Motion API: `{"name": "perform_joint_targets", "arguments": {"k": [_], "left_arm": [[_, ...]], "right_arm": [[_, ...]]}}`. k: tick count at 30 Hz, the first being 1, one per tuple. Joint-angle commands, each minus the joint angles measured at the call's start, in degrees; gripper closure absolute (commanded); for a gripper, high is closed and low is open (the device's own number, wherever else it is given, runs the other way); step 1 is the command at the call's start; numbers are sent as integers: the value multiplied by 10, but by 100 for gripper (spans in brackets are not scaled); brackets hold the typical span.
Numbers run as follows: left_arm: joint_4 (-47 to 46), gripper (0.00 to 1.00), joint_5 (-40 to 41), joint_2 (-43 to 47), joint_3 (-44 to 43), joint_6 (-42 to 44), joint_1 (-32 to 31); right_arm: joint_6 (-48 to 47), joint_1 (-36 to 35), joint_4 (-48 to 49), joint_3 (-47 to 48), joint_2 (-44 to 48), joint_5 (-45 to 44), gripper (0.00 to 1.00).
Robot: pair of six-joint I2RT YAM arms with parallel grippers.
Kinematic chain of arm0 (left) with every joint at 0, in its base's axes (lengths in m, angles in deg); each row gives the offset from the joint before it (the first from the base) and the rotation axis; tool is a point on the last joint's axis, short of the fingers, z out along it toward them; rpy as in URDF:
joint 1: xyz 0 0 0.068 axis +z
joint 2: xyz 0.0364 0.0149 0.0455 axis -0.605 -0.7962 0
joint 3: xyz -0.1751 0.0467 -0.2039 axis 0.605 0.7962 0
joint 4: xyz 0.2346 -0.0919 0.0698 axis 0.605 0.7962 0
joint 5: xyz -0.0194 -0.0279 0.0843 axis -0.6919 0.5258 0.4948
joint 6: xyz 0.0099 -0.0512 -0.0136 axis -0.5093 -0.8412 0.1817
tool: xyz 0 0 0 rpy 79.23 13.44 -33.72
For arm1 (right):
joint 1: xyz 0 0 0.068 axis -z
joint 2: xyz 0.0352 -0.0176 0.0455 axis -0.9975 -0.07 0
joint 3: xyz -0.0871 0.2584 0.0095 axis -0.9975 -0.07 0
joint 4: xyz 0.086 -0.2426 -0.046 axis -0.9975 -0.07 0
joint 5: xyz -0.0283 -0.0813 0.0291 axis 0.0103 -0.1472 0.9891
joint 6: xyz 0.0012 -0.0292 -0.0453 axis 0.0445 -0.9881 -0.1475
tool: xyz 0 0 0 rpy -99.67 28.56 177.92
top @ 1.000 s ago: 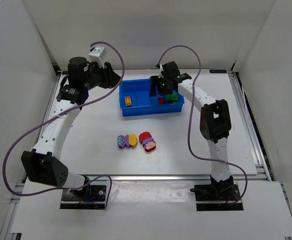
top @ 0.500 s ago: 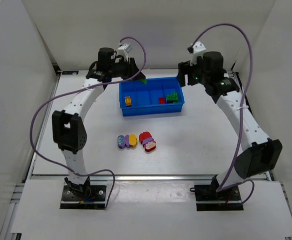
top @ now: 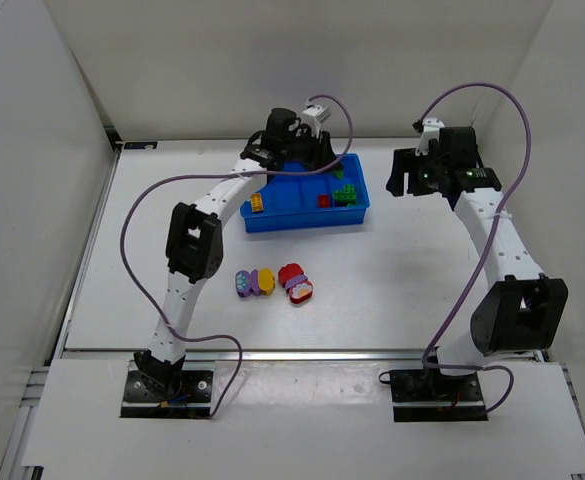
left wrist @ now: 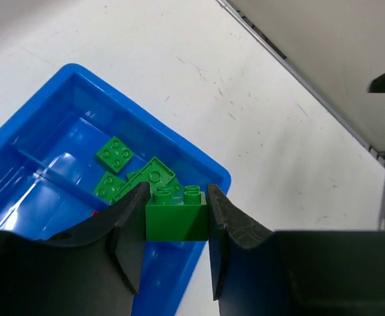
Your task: Sort the legos into containers by color
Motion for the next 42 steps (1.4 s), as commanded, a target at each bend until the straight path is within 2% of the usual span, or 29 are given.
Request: {"name": "perform_joint_targets", "arguments": {"k": [1,3,8,13,15,17,18,21,28,32,36,38,40,42], "left_arm": [[-61,90,17,-23,-23,23,-8],[-94,90,23,-44,-38,20,-12],[-85,87,51,-131,-141,18,-17],[-72,67,77,-176,-184,29,-21],[-73,54,86,-182,-190,31,-22],[-77,45,91,-182,-191,35,-21],[-78,35,94,-182,-190,35,-20],[-93,23,97,-173,-190,35,-20],[-98,21,102,-121,-211,39,-21],[-77,21,133,-56,-209,23,-10],[11,21,141,39,-205,-19,25],[38,21,152,88,-158,-23,51],[64,21,157,175,-100,-4,68],[83,20,155,228,-25,9,101]], "right_arm": [[10,6,11,-10,27,29,24],[14,10,14,-17,29,36,24],[15,15,17,-26,31,42,23],[15,17,21,-35,32,45,23],[15,17,23,-36,31,46,22],[13,17,25,-38,29,53,22],[12,17,25,-38,29,57,22],[7,16,28,-35,23,74,22],[8,17,33,-40,23,100,24],[-48,-10,28,-46,44,104,24],[-157,-102,14,-62,72,141,24],[-191,-140,2,-67,77,159,24],[-237,-189,-6,-69,80,197,22],[-251,-242,-2,-77,76,210,18]]}}
